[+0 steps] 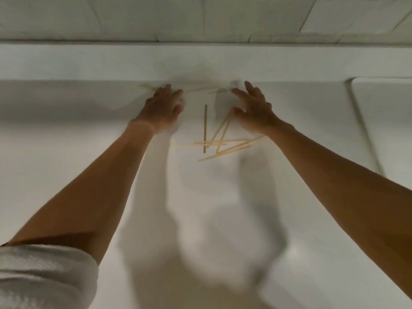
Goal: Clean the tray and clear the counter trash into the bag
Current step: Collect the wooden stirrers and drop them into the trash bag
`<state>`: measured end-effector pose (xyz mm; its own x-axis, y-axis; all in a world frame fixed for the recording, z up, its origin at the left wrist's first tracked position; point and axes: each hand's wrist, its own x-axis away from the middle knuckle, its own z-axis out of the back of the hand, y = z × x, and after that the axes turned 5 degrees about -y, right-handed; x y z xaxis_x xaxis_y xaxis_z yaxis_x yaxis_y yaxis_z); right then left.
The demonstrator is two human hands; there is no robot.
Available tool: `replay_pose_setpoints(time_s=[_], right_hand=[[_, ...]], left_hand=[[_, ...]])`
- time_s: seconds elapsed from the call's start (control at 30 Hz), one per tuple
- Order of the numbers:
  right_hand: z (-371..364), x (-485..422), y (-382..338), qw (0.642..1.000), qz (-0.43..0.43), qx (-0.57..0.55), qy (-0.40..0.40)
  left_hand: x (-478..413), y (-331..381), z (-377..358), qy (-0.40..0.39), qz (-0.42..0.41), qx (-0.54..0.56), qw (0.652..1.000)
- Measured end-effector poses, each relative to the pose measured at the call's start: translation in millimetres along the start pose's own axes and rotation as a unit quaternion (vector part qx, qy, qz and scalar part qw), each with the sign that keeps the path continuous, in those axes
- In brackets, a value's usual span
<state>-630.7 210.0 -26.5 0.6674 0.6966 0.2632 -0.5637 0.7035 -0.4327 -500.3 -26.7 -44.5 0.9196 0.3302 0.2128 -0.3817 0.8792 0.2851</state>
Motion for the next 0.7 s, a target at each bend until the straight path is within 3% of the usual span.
replay_pose_setpoints(time_s=[0.2, 0.37, 0.7], right_hand=[[6, -26, -3, 0.997, 0.047, 0.054, -0.039], [-3, -15, -4, 0.993, 0.078, 0.087, 0.008], [-17, 69, 7, 0.992, 0.09, 0.079, -0.05]], left_hand=[[-3, 2, -6, 0.115, -0.066, -0.008, 0.991], [7, 16, -11, 0.169, -0.048, 0.044, 0.983], [54, 57, -25, 0.121, 0.004, 0.132, 0.984]])
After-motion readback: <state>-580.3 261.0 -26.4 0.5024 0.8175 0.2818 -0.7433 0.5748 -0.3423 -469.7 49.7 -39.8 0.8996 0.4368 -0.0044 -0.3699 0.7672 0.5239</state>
